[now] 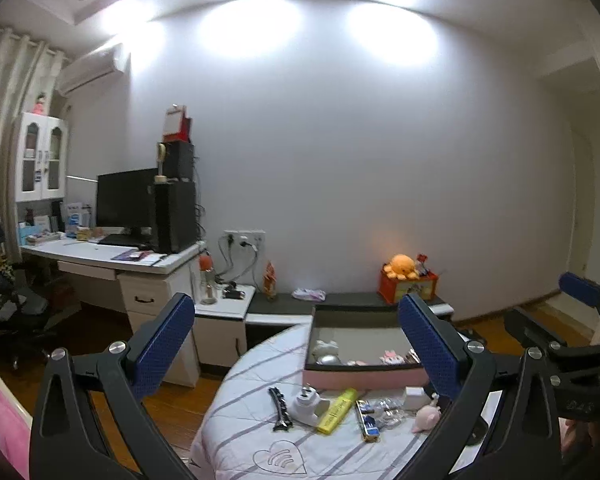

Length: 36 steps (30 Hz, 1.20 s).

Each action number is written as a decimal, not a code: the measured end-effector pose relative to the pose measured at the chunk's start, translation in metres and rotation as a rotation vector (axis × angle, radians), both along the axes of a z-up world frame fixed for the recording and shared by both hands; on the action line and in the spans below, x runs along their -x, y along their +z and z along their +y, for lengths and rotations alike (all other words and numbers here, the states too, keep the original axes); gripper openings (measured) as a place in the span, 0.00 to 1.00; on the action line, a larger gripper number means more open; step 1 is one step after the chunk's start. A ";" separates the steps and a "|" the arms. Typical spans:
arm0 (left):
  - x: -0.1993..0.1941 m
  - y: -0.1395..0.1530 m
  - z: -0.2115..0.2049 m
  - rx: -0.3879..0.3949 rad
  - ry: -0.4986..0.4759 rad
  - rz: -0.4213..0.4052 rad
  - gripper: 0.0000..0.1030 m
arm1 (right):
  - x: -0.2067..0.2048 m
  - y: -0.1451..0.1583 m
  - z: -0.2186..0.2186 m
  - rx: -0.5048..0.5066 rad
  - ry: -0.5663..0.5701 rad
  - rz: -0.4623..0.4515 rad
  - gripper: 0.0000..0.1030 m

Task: Organize rigid objects
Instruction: 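Move left tool to the white plug adapter while right tool moves toward the pink pig figure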

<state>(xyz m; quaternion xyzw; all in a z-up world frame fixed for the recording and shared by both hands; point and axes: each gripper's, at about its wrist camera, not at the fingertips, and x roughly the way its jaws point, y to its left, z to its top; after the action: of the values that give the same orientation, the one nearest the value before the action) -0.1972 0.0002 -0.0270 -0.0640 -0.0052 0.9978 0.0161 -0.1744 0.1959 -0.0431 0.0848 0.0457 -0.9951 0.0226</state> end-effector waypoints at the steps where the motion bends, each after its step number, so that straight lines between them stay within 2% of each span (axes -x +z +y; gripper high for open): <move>1: -0.002 0.000 -0.002 -0.002 0.003 0.001 1.00 | -0.002 0.000 -0.001 -0.001 -0.001 0.005 1.00; 11: -0.007 -0.005 -0.005 0.019 0.021 -0.011 1.00 | 0.002 -0.007 -0.002 0.006 -0.002 -0.027 1.00; 18: 0.005 -0.016 -0.005 0.027 0.014 -0.046 1.00 | 0.010 -0.020 0.003 0.016 -0.009 -0.068 1.00; 24: 0.037 -0.054 -0.004 0.040 -0.014 -0.172 1.00 | 0.028 -0.047 0.017 0.033 -0.026 -0.140 1.00; 29: 0.066 -0.092 -0.005 0.058 -0.016 -0.289 1.00 | 0.052 -0.085 0.023 0.062 -0.003 -0.256 1.00; 32: 0.080 -0.113 -0.005 0.068 -0.026 -0.350 1.00 | 0.071 -0.115 0.030 0.077 -0.029 -0.347 1.00; 36: 0.096 -0.140 0.004 0.073 -0.096 -0.431 1.00 | 0.087 -0.147 0.043 0.092 -0.062 -0.436 1.00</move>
<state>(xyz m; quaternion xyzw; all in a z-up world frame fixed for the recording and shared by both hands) -0.2936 0.0038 -0.1669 -0.2766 0.0305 0.9586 0.0598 -0.2609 0.2389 -0.1904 0.2981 -0.0083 -0.9545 0.0052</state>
